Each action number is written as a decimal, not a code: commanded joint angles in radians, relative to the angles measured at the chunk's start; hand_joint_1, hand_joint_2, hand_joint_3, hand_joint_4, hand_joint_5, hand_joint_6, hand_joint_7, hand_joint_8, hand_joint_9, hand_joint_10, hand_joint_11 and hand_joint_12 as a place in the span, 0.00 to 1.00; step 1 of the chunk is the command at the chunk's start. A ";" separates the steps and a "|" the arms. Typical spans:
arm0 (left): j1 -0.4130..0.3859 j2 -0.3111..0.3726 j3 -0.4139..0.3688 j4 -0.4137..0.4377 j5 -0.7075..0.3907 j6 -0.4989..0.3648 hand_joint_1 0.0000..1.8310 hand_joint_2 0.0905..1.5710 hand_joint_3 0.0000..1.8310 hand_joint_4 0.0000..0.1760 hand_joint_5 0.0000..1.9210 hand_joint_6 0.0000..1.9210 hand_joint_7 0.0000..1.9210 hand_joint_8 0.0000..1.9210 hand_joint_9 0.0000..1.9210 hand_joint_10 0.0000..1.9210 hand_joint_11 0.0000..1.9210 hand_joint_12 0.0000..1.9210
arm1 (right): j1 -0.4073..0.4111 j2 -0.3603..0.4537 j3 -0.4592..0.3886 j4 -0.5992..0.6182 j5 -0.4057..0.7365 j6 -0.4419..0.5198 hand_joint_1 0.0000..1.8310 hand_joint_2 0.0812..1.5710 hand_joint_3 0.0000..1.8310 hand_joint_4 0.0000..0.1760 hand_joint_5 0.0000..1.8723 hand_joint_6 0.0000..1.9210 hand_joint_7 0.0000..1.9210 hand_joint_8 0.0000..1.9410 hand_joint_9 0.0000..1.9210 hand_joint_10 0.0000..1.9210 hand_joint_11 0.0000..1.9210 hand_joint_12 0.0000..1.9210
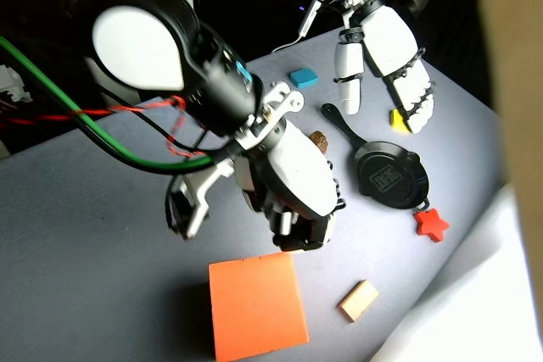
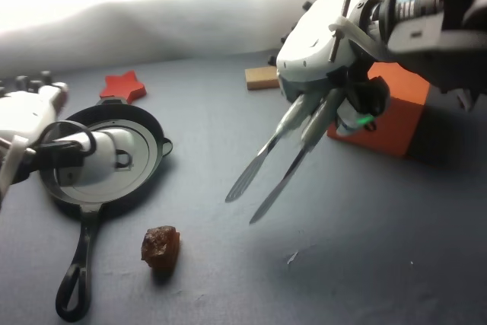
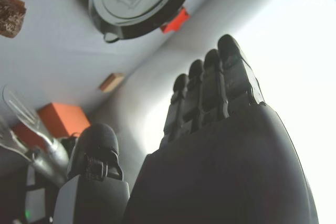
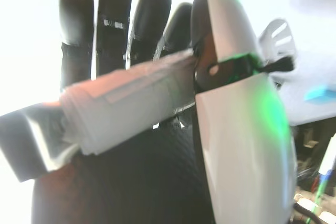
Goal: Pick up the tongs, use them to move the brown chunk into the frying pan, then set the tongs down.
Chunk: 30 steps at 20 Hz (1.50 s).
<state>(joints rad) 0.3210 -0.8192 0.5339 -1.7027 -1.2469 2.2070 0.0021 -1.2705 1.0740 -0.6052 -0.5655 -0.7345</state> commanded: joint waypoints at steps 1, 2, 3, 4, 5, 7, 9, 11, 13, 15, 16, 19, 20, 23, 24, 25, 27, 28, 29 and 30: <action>-0.005 0.004 -0.004 0.076 -0.105 -0.003 0.02 0.81 0.00 0.06 0.01 0.00 0.02 0.00 0.01 0.00 0.00 0.12 | 0.019 0.012 -0.020 -0.115 0.024 0.076 0.66 0.72 0.00 0.04 0.46 0.62 0.51 0.52 0.54 0.28 0.34 0.72; -0.005 0.005 -0.009 0.061 -0.149 -0.003 0.02 0.81 0.00 0.06 0.01 0.00 0.02 0.00 0.01 0.00 0.00 0.12 | 0.021 0.021 -0.052 -0.207 -0.021 0.210 0.66 0.72 0.00 0.04 0.46 0.62 0.51 0.52 0.54 0.28 0.34 0.72; -0.006 0.005 -0.017 0.047 -0.190 -0.004 0.02 0.81 0.00 0.08 0.00 0.00 0.02 0.00 0.01 0.00 0.00 0.10 | 0.022 0.029 -0.083 -0.303 -0.063 0.339 0.66 0.72 0.00 0.04 0.46 0.63 0.51 0.52 0.53 0.28 0.33 0.72; -0.007 0.005 -0.026 0.034 -0.235 -0.005 0.02 0.81 0.00 0.08 0.00 0.00 0.02 0.00 0.00 0.00 0.00 0.10 | 0.021 0.034 -0.115 -0.392 -0.104 0.455 0.66 0.72 0.00 0.03 0.45 0.64 0.50 0.52 0.53 0.28 0.33 0.72; -0.008 0.005 -0.035 0.020 -0.274 -0.008 0.02 0.81 0.00 0.09 0.01 0.00 0.02 0.00 0.01 0.00 0.00 0.10 | 0.022 0.034 -0.137 -0.426 -0.135 0.515 0.65 0.73 0.00 0.03 0.44 0.65 0.50 0.53 0.52 0.28 0.32 0.71; -0.008 0.005 -0.048 0.017 -0.333 -0.014 0.02 0.81 0.00 0.08 0.01 0.00 0.02 0.00 0.00 0.00 0.00 0.08 | 0.023 0.018 -0.161 -0.433 -0.210 0.609 0.65 0.73 0.00 0.03 0.44 0.64 0.50 0.54 0.51 0.28 0.32 0.71; -0.008 0.005 -0.053 0.018 -0.369 -0.015 0.02 0.81 0.00 0.07 0.01 0.00 0.02 0.00 0.00 0.00 0.00 0.07 | 0.021 -0.006 -0.177 -0.445 -0.314 0.736 0.65 0.73 0.00 0.02 0.44 0.64 0.50 0.54 0.51 0.28 0.32 0.72; -0.009 0.005 -0.059 0.018 -0.401 -0.014 0.03 0.81 0.00 0.08 0.01 0.00 0.02 0.00 0.00 0.00 0.00 0.08 | 0.015 -0.018 -0.205 -0.519 -0.387 0.929 0.65 0.73 0.00 0.01 0.43 0.65 0.50 0.54 0.50 0.29 0.31 0.73; -0.009 0.004 -0.068 0.018 -0.434 -0.013 0.04 0.81 0.00 0.09 0.01 0.00 0.03 0.00 0.01 0.00 0.00 0.14 | 0.014 -0.034 -0.211 -0.522 -0.384 0.979 0.65 0.74 0.00 0.00 0.42 0.67 0.48 0.56 0.49 0.29 0.30 0.74; -0.008 0.004 -0.073 0.018 -0.455 -0.004 0.05 0.82 0.00 0.04 0.01 0.00 0.02 0.00 0.01 0.00 0.00 0.12 | 0.000 -0.067 -0.213 -0.522 -0.425 0.990 0.65 0.74 0.00 0.04 0.42 0.67 0.47 0.57 0.48 0.30 0.29 0.74; -0.008 0.003 -0.073 0.018 -0.457 -0.003 0.04 0.82 0.00 0.05 0.01 0.00 0.02 0.00 0.01 0.00 0.00 0.12 | -0.007 -0.077 -0.214 -0.522 -0.436 0.992 0.65 0.74 0.00 0.04 0.42 0.67 0.47 0.58 0.48 0.30 0.29 0.74; -0.008 0.003 -0.077 0.018 -0.469 0.004 0.05 0.82 0.00 0.06 0.01 0.00 0.02 0.00 0.01 0.00 0.00 0.12 | -0.031 -0.111 -0.223 -0.538 -0.444 1.030 0.65 0.74 0.00 0.00 0.42 0.66 0.49 0.55 0.49 0.30 0.30 0.72; -0.008 0.003 -0.079 0.018 -0.471 0.006 0.07 0.81 0.00 0.02 0.02 0.00 0.03 0.00 0.02 0.00 0.00 0.15 | -0.034 -0.124 -0.225 -0.550 -0.453 1.048 0.65 0.74 0.00 0.00 0.42 0.67 0.48 0.56 0.49 0.30 0.30 0.72; -0.007 0.003 -0.082 0.018 -0.473 0.012 0.06 0.81 0.00 0.06 0.02 0.00 0.03 0.00 0.02 0.00 0.00 0.15 | -0.043 -0.159 -0.231 -0.577 -0.470 1.101 0.65 0.73 0.00 0.00 0.42 0.66 0.49 0.55 0.49 0.30 0.31 0.72; -0.007 0.003 -0.081 0.018 -0.473 0.015 0.06 0.81 0.00 0.06 0.03 0.00 0.04 0.00 0.03 0.00 0.00 0.18 | -0.045 -0.168 -0.231 -0.583 -0.471 1.119 0.65 0.74 0.00 0.00 0.42 0.67 0.49 0.55 0.49 0.30 0.30 0.73; -0.007 0.002 -0.081 0.018 -0.474 0.015 0.06 0.81 0.00 0.05 0.03 0.00 0.04 0.00 0.03 0.00 0.00 0.18 | -0.048 -0.177 -0.231 -0.589 -0.471 1.132 0.61 0.76 0.00 0.00 0.42 0.67 0.47 0.37 0.48 0.31 0.29 0.73; -0.007 0.001 -0.080 0.019 -0.474 0.015 0.05 0.81 0.00 0.04 0.03 0.00 0.03 0.00 0.01 0.00 0.00 0.15 | -0.056 -0.196 -0.231 -0.603 -0.470 1.138 0.61 0.76 0.00 0.00 0.42 0.67 0.47 0.36 0.47 0.31 0.29 0.74; -0.007 0.000 -0.080 0.022 -0.474 0.015 0.04 0.81 0.00 0.03 0.03 0.00 0.03 0.00 0.01 0.00 0.00 0.15 | -0.064 -0.208 -0.231 -0.619 -0.468 1.142 0.64 0.74 0.00 0.00 0.42 0.67 0.48 0.51 0.47 0.31 0.30 0.73; -0.007 0.000 -0.080 0.023 -0.474 0.015 0.04 0.81 0.00 0.05 0.02 0.00 0.02 0.00 0.00 0.00 0.00 0.12 | -0.072 -0.216 -0.230 -0.632 -0.468 1.147 0.61 0.76 0.00 0.00 0.42 0.66 0.47 0.35 0.47 0.31 0.28 0.74; -0.007 -0.002 -0.081 0.026 -0.474 0.015 0.05 0.81 0.00 0.08 0.02 0.00 0.03 0.00 0.01 0.00 0.00 0.14 | -0.082 -0.222 -0.229 -0.649 -0.467 1.152 0.61 0.76 0.00 0.00 0.42 0.66 0.49 0.25 0.47 0.31 0.29 0.73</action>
<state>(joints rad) 0.3187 -0.8211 0.4507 -1.7710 -1.6539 2.2196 -0.0875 -1.4982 0.8490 -1.1702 -1.0340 0.4145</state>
